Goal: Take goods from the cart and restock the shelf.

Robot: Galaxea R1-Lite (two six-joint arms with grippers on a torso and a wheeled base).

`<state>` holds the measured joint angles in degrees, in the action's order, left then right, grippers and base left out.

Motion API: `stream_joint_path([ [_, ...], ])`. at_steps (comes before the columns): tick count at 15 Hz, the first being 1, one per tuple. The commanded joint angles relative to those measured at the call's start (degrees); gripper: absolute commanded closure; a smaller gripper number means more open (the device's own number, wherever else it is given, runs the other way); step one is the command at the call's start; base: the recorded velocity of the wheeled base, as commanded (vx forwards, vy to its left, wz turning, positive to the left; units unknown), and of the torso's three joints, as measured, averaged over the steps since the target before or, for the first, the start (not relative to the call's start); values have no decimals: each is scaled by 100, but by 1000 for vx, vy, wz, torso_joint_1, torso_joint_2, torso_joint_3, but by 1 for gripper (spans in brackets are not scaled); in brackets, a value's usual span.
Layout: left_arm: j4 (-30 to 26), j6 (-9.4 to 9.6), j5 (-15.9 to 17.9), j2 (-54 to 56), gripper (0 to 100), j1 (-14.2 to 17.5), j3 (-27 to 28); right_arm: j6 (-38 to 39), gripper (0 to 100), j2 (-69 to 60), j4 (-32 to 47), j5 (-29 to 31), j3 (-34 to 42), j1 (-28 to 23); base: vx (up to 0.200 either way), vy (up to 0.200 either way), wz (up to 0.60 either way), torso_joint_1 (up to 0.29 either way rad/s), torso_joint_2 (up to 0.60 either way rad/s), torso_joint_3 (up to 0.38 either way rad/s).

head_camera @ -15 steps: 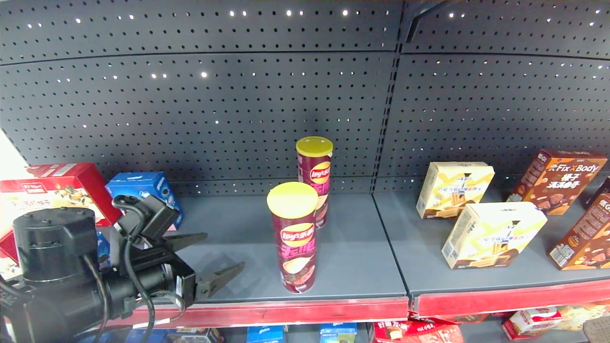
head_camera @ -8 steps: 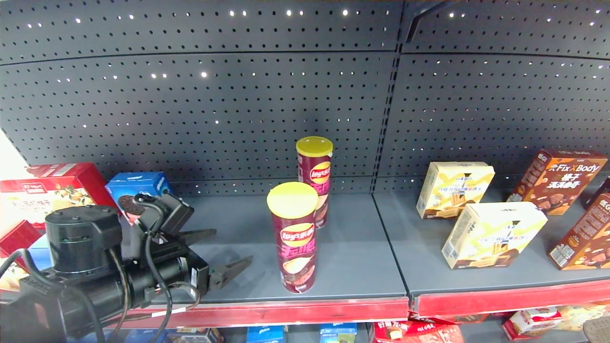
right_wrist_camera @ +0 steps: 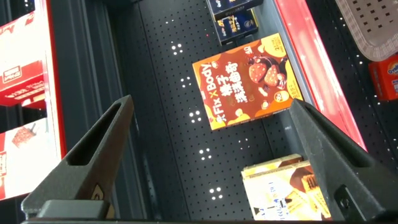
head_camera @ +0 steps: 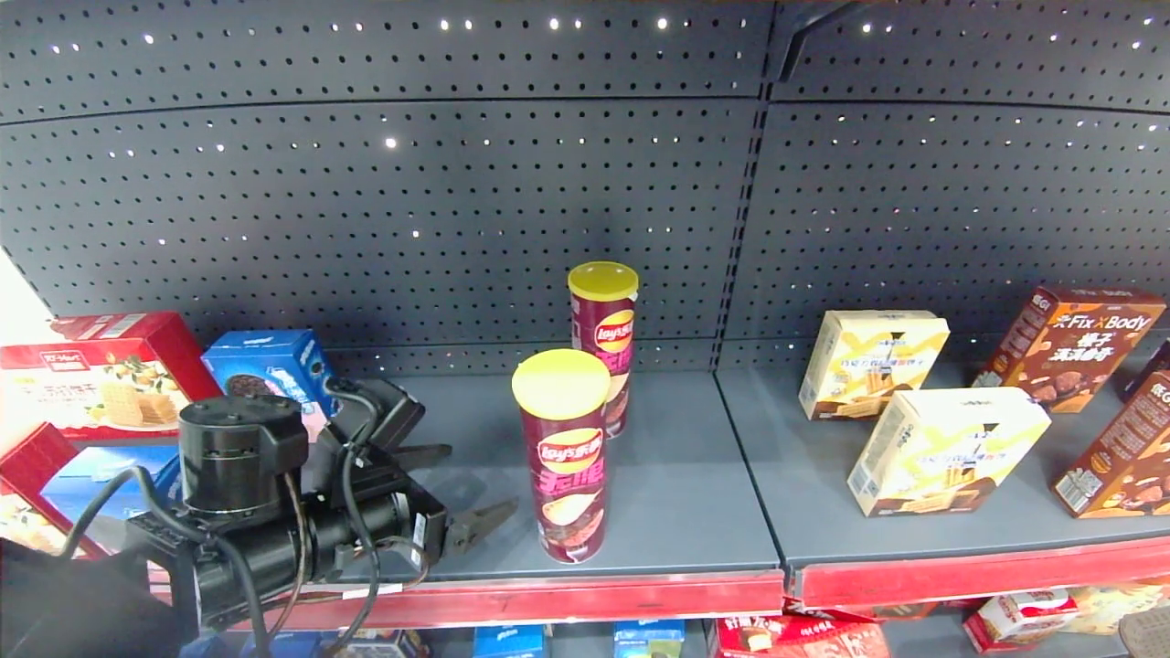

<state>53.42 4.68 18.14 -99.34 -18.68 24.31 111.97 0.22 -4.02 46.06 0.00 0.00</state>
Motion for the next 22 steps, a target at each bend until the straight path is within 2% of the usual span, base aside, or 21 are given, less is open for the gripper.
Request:
stream_joint_path([
  [1, 2, -2, -3, -217, 0, -31, 180, -9, 0, 4, -2, 0, 0, 0, 0, 0, 0, 0, 0, 0],
  [10, 2, -11, -30, -507, 0, -101, 434, 0, 0, 13, -2, 0, 0, 0, 0, 0, 0, 0, 0, 0],
  [18, 2, -20, -214, -525, 0, -400, 470, 0, 0, 4, -2, 0, 0, 0, 0, 0, 0, 0, 0, 0],
  [21, 2, -64, -329, -542, 0, -523, 514, 0, 0, 13, -2, 0, 0, 0, 0, 0, 0, 0, 0, 0],
  [22, 2, -161, -337, -551, 0, -567, 531, 0, 0, 4, -2, 0, 0, 0, 0, 0, 0, 0, 0, 0],
])
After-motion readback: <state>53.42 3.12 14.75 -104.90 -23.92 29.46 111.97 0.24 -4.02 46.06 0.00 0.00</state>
